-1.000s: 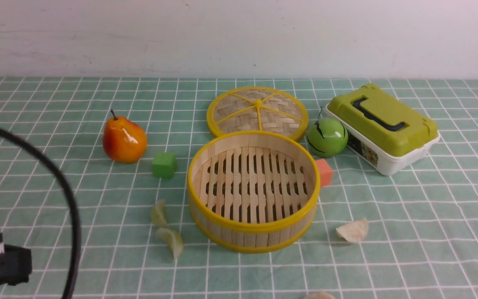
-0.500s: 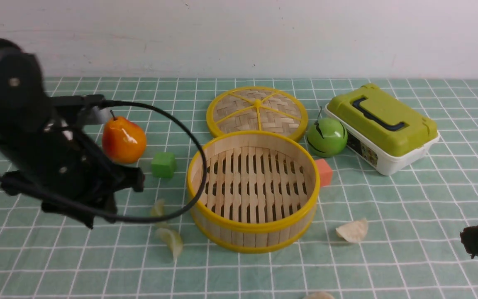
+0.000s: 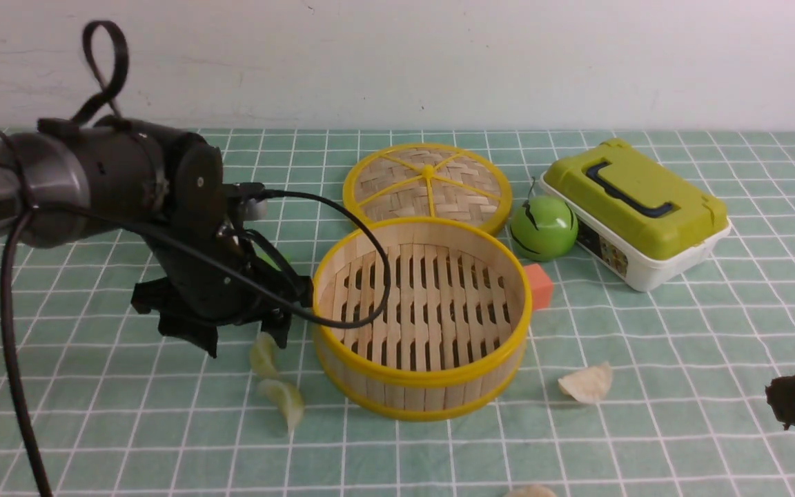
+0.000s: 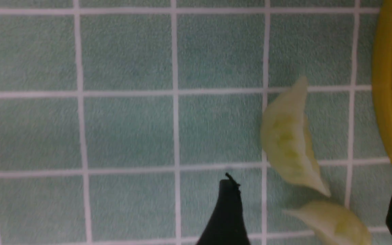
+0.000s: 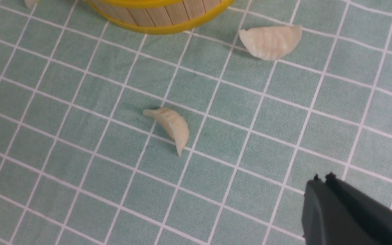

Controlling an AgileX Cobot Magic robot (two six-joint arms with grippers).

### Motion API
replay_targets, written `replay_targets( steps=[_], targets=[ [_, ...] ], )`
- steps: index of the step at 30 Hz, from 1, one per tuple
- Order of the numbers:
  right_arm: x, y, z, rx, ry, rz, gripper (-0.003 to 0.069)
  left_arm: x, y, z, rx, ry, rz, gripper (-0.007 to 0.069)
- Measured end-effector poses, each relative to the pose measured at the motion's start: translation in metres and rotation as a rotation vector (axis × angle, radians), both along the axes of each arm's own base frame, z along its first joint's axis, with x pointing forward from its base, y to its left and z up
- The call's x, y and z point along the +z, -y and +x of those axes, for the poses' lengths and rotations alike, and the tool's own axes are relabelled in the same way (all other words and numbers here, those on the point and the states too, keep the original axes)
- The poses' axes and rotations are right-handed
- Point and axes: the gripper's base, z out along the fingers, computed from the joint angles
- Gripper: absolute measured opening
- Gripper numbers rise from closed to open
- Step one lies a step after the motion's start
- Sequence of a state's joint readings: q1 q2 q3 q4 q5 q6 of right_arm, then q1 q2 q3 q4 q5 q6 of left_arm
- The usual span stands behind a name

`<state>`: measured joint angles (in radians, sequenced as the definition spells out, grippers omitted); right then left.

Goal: Put the dumplings into the steamer on the table with the blue tablecloth.
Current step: 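Reach for and grasp a dumpling on the table with the left gripper, then place the dumpling into the bamboo steamer basket with the left gripper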

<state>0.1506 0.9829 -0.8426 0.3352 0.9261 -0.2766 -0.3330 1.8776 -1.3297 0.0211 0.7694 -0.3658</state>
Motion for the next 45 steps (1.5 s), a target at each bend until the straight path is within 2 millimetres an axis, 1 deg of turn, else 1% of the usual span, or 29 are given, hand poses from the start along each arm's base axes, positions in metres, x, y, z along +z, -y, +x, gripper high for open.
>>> replay_targets(
  steps=[1, 3, 5, 6, 7, 8, 9, 10, 11, 12, 13, 15, 18, 20, 23, 25, 27, 28, 29, 31, 32, 33, 36, 39, 41, 42, 43, 44, 45],
  targets=[
    [0.000, 0.000, 0.000, 0.000, 0.000, 0.000, -0.0002, -0.010, 0.002, 0.005, 0.009, 0.008, -0.007, 0.0566],
    [0.000, 0.000, 0.000, 0.000, 0.000, 0.000, -0.0001, -0.022, 0.003, 0.009, 0.023, 0.001, -0.010, 0.0552],
    [0.000, 0.000, 0.000, 0.000, 0.000, 0.000, -0.0001, -0.033, 0.004, 0.012, 0.035, -0.015, -0.007, 0.0507],
    [0.000, 0.000, 0.000, 0.000, 0.000, 0.000, -0.0001, -0.038, 0.004, 0.012, 0.039, -0.023, -0.006, 0.0468],
    [0.000, 0.000, 0.000, 0.000, 0.000, 0.000, 0.0000, -0.039, 0.004, 0.013, 0.037, -0.027, 0.001, 0.0428],
    [0.000, 0.000, 0.000, 0.000, 0.000, 0.000, 0.0001, -0.039, 0.005, 0.014, 0.039, -0.023, -0.001, 0.0367],
    [0.000, 0.000, 0.000, 0.000, 0.000, 0.000, 0.0001, -0.039, 0.005, 0.014, 0.039, -0.024, -0.001, 0.0339],
    [0.000, 0.000, 0.000, 0.000, 0.000, 0.000, 0.0002, -0.039, 0.005, 0.014, 0.041, -0.024, -0.001, 0.0232],
    [0.000, 0.000, 0.000, 0.000, 0.000, 0.000, 0.0002, -0.039, 0.005, 0.014, 0.041, -0.025, -0.001, 0.0193],
    [0.000, 0.000, 0.000, 0.000, 0.000, 0.000, 0.0002, -0.036, 0.004, 0.013, 0.042, -0.025, -0.001, 0.0182],
    [0.000, 0.000, 0.000, 0.000, 0.000, 0.000, 0.0003, -0.033, 0.004, 0.011, 0.044, -0.032, -0.001, 0.0192],
    [0.000, 0.000, 0.000, 0.000, 0.000, 0.000, 0.0006, -0.018, 0.003, 0.006, 0.039, -0.026, -0.004, 0.0203],
    [0.000, 0.000, 0.000, 0.000, 0.000, 0.000, 0.0010, 0.024, 0.007, -0.006, -0.002, 0.039, -0.020, 0.0203],
    [0.000, 0.000, 0.000, 0.000, 0.000, 0.000, 0.0013, 0.052, 0.019, -0.013, -0.053, 0.102, -0.038, 0.0203],
    [0.000, 0.000, 0.000, 0.000, 0.001, 0.000, 0.0017, 0.086, 0.050, -0.019, -0.148, 0.199, -0.078, 0.0203],
    [0.000, 0.000, 0.000, 0.000, 0.001, 0.000, 0.0020, 0.094, 0.077, -0.019, -0.204, 0.222, -0.102, 0.0203],
    [0.000, 0.000, 0.000, 0.000, 0.001, 0.000, 0.0022, 0.094, 0.098, -0.013, -0.231, 0.232, -0.121, 0.0203],
    [0.000, 0.000, 0.000, 0.000, 0.001, 0.000, 0.0022, 0.090, 0.101, -0.012, -0.235, 0.225, -0.119, 0.0203],
    [0.000, 0.000, 0.000, 0.000, 0.001, 0.000, 0.0024, 0.082, 0.116, -0.002, -0.239, 0.215, -0.132, 0.0203],
    [0.000, 0.000, 0.000, 0.000, 0.001, 0.000, 0.0026, 0.074, 0.125, 0.006, -0.234, 0.207, -0.134, 0.0203],
    [0.000, 0.000, 0.000, 0.000, 0.001, 0.000, 0.0029, 0.067, 0.133, 0.017, -0.223, 0.203, -0.140, 0.0203],
    [0.000, 0.000, 0.000, 0.000, 0.001, 0.000, 0.0030, 0.058, 0.138, 0.023, -0.217, 0.189, -0.136, 0.0203],
    [0.000, 0.000, 0.000, 0.000, 0.001, 0.000, 0.0034, 0.043, 0.150, 0.040, -0.210, 0.170, -0.141, 0.0203],
    [0.000, 0.000, 0.000, 0.000, 0.001, 0.000, 0.0039, 0.029, 0.157, 0.047, -0.203, 0.136, -0.153, 0.0205],
    [0.000, 0.000, 0.000, 0.000, 0.001, 0.000, 0.0041, 0.015, 0.160, 0.051, -0.200, 0.103, -0.147, 0.0249],
    [0.000, 0.000, 0.000, 0.000, 0.001, 0.000, 0.0041, 0.009, 0.161, 0.051, -0.200, 0.084, -0.138, 0.0285],
    [0.000, 0.000, 0.000, 0.000, 0.001, 0.000, 0.0041, 0.009, 0.161, 0.051, -0.200, 0.084, -0.138, 0.0293],
    [0.000, 0.000, 0.000, 0.000, 0.001, 0.000, 0.0041, 0.001, 0.161, 0.051, -0.199, 0.060, -0.126, 0.0355],
    [0.000, 0.000, 0.000, 0.000, 0.001, 0.000, 0.0041, -0.002, 0.161, 0.051, -0.199, 0.045, -0.118, 0.0400]
  ],
)
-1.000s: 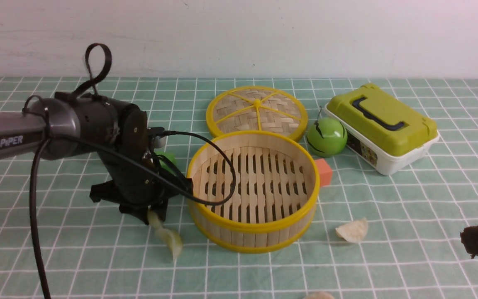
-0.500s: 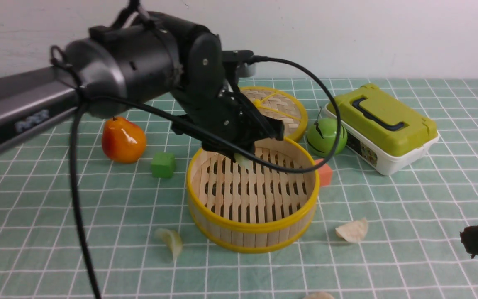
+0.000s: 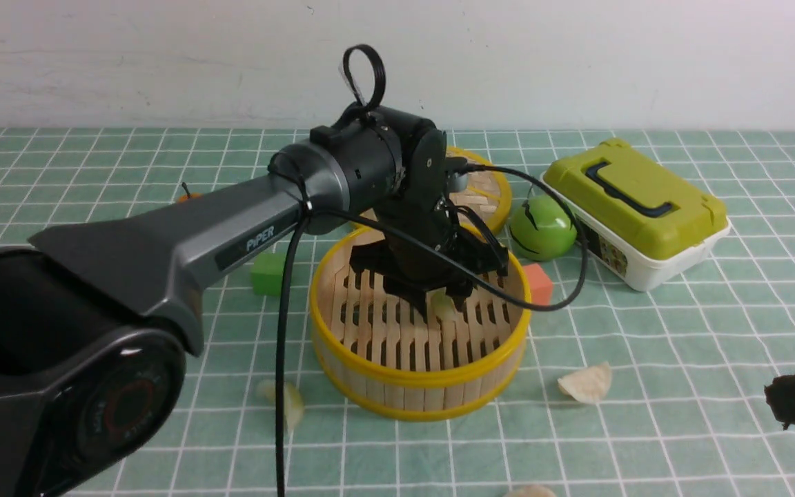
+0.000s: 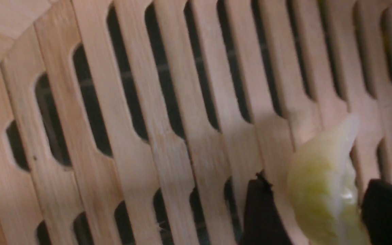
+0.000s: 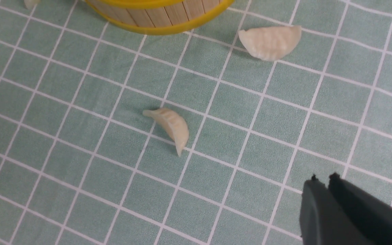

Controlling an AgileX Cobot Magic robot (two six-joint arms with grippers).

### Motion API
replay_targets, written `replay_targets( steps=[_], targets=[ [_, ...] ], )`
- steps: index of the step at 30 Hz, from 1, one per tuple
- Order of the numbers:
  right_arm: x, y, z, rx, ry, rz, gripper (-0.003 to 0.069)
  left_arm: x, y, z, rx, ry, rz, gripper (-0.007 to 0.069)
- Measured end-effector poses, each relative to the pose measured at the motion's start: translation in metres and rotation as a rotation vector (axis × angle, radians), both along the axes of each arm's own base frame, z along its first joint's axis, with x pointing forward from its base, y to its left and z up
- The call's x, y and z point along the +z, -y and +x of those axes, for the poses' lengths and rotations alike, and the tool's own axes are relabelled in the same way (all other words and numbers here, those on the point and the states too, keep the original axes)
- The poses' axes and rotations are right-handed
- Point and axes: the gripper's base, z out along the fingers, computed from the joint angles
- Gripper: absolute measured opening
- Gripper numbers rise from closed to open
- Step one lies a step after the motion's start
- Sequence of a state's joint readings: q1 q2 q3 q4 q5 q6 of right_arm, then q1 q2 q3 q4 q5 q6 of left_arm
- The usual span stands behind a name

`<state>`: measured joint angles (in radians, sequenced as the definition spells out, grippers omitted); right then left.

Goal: Put the dumplings into the steamer on the table with the blue tablecloth.
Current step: 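Place the dumpling into the bamboo steamer basket with the left gripper, then reach for and grasp a dumpling on the table with the left gripper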

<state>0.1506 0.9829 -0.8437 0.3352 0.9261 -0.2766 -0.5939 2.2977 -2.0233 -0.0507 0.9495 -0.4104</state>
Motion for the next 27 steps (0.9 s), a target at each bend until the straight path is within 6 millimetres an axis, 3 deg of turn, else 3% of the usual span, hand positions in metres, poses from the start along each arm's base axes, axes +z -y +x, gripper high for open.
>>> replay_targets(
  steps=[3, 6, 12, 14, 18, 23, 27],
  targets=[
    [0.000, 0.000, 0.000, 0.000, 0.000, 0.000, 0.0043, 0.005, -0.002, -0.003, -0.003, -0.011, 0.010, 0.0517],
    [0.000, 0.000, 0.000, 0.000, 0.000, 0.000, 0.0048, 0.018, -0.005, -0.007, -0.021, -0.005, 0.016, 0.0559],
    [0.000, 0.000, 0.000, 0.000, 0.000, 0.000, 0.0059, 0.103, -0.029, -0.035, -0.076, 0.083, 0.055, 0.0570],
    [0.000, 0.000, 0.000, 0.000, 0.000, 0.000, 0.0062, 0.141, -0.047, -0.052, -0.075, 0.139, 0.099, 0.0558],
    [0.000, 0.000, 0.000, 0.000, 0.000, 0.000, 0.0065, 0.174, -0.084, -0.075, 0.008, 0.199, 0.159, 0.0528],
    [0.000, 0.000, 0.000, -0.001, 0.000, 0.001, 0.0074, 0.158, -0.135, -0.102, 0.179, 0.109, 0.174, 0.0498],
    [0.000, 0.000, 0.000, -0.001, 0.000, 0.001, 0.0080, 0.125, -0.147, -0.121, 0.239, 0.055, 0.125, 0.0482]
  ],
)
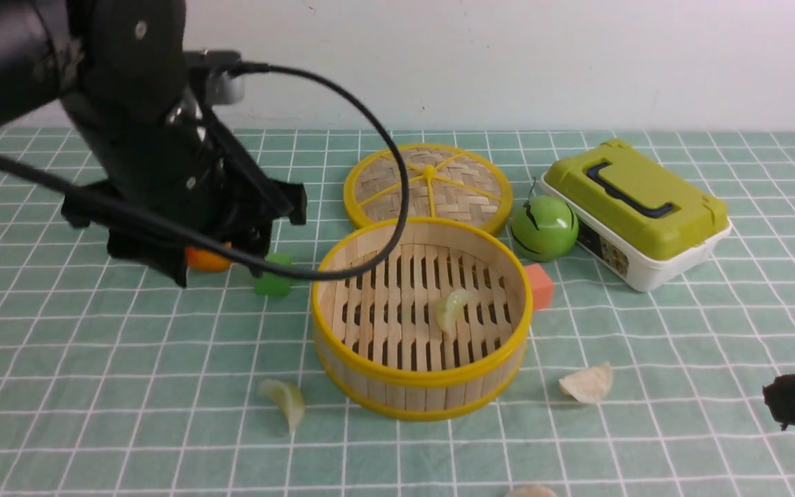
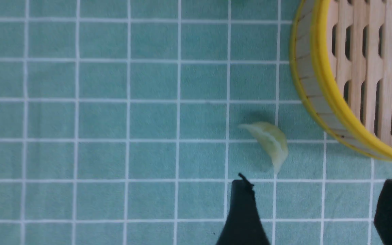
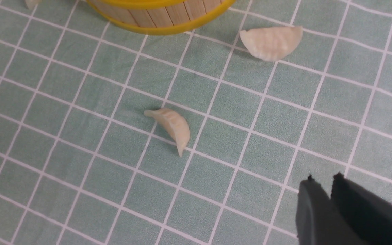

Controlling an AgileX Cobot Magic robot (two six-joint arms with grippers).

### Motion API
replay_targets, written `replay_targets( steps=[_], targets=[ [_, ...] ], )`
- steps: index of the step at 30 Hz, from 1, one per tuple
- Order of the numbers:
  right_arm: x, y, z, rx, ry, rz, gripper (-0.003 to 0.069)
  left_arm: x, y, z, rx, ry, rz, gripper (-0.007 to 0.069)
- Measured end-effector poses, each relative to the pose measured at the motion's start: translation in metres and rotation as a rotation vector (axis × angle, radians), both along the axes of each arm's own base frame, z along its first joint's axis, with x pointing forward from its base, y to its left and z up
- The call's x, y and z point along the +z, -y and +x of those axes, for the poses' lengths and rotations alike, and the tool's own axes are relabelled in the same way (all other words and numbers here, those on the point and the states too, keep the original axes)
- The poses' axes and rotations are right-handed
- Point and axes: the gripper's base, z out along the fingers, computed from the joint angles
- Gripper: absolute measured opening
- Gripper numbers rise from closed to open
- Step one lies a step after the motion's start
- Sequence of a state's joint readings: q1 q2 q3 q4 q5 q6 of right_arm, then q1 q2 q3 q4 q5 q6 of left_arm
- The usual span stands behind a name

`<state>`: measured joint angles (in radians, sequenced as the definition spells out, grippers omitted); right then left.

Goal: Put the dumplings into the steamer on the table with the blue tablecloth.
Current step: 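Reach for and grasp a dumpling on the table with the left gripper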

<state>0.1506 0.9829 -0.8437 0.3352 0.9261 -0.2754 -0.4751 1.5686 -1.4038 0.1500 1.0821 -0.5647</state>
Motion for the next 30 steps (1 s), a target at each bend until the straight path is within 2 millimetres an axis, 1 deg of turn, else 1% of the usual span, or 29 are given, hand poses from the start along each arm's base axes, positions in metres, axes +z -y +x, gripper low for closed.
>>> replay_targets(
  steps=[1, 3, 4, 5, 6, 7, 10, 16, 18, 19, 20, 23, 26, 30],
  targets=[
    [0.000, 0.000, 0.000, 0.000, 0.000, 0.000, 0.0082, -0.008, 0.000, -0.002, 0.008, -0.008, -0.010, 0.0479],
    [0.000, 0.000, 0.000, 0.000, 0.000, 0.000, 0.0085, -0.034, 0.001, -0.003, 0.034, -0.028, -0.034, 0.0475],
    [0.000, 0.000, 0.000, 0.000, 0.000, 0.000, 0.0086, -0.035, 0.001, -0.003, 0.036, -0.028, -0.037, 0.0475],
    [0.000, 0.000, 0.000, 0.000, 0.000, 0.000, 0.0087, -0.044, 0.002, -0.003, 0.043, -0.035, -0.039, 0.0475],
    [0.000, 0.000, 0.000, 0.000, 0.000, 0.000, 0.0090, -0.057, 0.003, 0.000, 0.053, -0.044, -0.042, 0.0475],
    [0.000, 0.000, 0.000, 0.000, 0.000, 0.000, 0.0092, -0.064, 0.005, 0.003, 0.060, -0.050, -0.044, 0.0475],
    [0.000, 0.000, 0.000, 0.000, 0.000, 0.000, 0.0095, -0.077, 0.009, 0.009, 0.067, -0.060, -0.049, 0.0475],
    [0.000, 0.000, 0.000, 0.000, 0.000, 0.000, 0.0103, -0.125, 0.020, 0.027, 0.081, -0.131, -0.046, 0.0473],
    [0.000, 0.000, 0.000, 0.000, 0.000, 0.000, 0.0105, -0.141, 0.023, 0.031, 0.082, -0.150, -0.042, 0.0463],
    [0.000, 0.000, 0.000, 0.000, 0.000, 0.000, 0.0105, -0.142, 0.024, 0.032, 0.083, -0.151, -0.043, 0.0462],
    [0.000, 0.000, 0.000, 0.000, 0.000, 0.000, 0.0107, -0.152, 0.026, 0.035, 0.084, -0.157, -0.045, 0.0431],
    [0.000, 0.000, 0.000, 0.000, 0.000, 0.000, 0.0111, -0.159, 0.027, 0.038, 0.084, -0.153, -0.052, 0.0332],
    [0.000, 0.000, 0.000, 0.000, 0.000, 0.000, 0.0113, -0.157, 0.028, 0.038, 0.084, -0.145, -0.059, 0.0174],
    [0.000, 0.000, 0.000, 0.000, 0.000, 0.000, 0.0114, -0.149, 0.026, 0.035, 0.075, -0.141, -0.055, 0.0183]
  ],
)
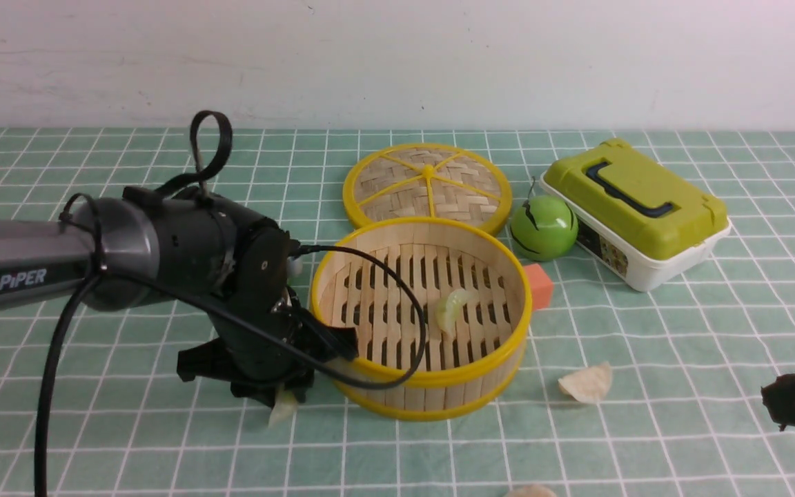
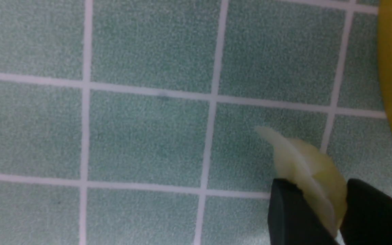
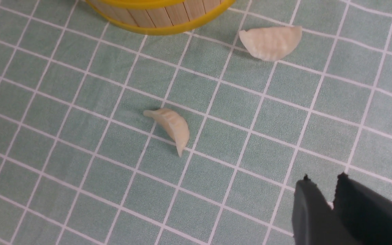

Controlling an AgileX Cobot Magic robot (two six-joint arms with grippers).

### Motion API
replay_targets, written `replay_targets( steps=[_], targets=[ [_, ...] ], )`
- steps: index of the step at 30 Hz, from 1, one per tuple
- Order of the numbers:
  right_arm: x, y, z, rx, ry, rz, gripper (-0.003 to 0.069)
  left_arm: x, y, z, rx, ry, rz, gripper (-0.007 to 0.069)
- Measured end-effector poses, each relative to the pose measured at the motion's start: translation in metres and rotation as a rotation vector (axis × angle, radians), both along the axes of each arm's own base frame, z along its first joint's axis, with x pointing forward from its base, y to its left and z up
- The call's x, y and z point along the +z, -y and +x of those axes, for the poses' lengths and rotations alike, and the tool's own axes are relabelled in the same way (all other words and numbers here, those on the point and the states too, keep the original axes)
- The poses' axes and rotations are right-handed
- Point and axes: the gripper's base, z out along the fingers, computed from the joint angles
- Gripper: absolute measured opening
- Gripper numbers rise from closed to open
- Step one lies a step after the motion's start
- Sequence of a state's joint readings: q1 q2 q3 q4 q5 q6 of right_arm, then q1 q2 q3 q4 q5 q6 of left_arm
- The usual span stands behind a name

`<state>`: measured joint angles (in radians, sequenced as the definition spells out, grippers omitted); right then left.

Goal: Put the dumplings into the steamer on the table with the blue tablecloth.
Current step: 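Reach for and grasp a dumpling on the table with the left gripper, then place the dumpling into the bamboo steamer basket with the left gripper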

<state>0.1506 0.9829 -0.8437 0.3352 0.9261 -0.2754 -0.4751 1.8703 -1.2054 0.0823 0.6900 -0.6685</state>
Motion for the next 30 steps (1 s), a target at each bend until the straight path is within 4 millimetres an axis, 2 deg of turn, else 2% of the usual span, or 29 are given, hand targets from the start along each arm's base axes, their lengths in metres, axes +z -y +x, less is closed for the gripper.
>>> replay_targets(
  steps=[4, 5, 6, 9, 11, 14, 16, 19, 21, 26, 30],
  targets=[
    [0.000, 0.000, 0.000, 0.000, 0.000, 0.000, 0.0118, 0.044, -0.004, -0.010, -0.038, 0.059, -0.024, 0.0183],
    [0.000, 0.000, 0.000, 0.000, 0.000, 0.000, 0.0118, 0.049, -0.005, -0.011, -0.044, 0.066, -0.028, 0.0183],
    [0.000, 0.000, 0.000, 0.000, 0.000, 0.000, 0.0120, 0.068, -0.003, -0.012, -0.062, 0.097, -0.058, 0.0183],
    [0.000, 0.000, 0.000, 0.000, 0.000, 0.000, 0.0125, 0.120, 0.013, -0.010, -0.164, 0.220, -0.133, 0.0183],
    [0.000, 0.000, 0.000, 0.000, 0.000, 0.000, 0.0127, 0.140, 0.027, -0.007, -0.212, 0.276, -0.170, 0.0183],
    [0.000, 0.000, 0.000, 0.000, 0.000, 0.000, 0.0129, 0.154, 0.044, 0.006, -0.238, 0.311, -0.205, 0.0183],
    [0.000, 0.000, 0.000, 0.000, 0.000, 0.000, 0.0132, 0.152, 0.053, 0.020, -0.240, 0.312, -0.206, 0.0183],
    [0.000, 0.000, 0.000, 0.000, 0.000, 0.000, 0.0134, 0.134, 0.062, 0.037, -0.241, 0.282, -0.188, 0.0183],
    [0.000, 0.000, 0.000, 0.000, 0.000, 0.000, 0.0137, 0.103, 0.073, 0.054, -0.242, 0.230, -0.160, 0.0183],
    [0.000, 0.000, 0.000, 0.000, 0.000, 0.000, 0.0146, 0.056, 0.081, 0.069, -0.242, 0.154, -0.115, 0.0183],
    [0.000, 0.000, 0.000, 0.000, 0.000, 0.000, 0.0149, 0.039, 0.083, 0.074, -0.244, 0.134, -0.100, 0.0186]
  ],
)
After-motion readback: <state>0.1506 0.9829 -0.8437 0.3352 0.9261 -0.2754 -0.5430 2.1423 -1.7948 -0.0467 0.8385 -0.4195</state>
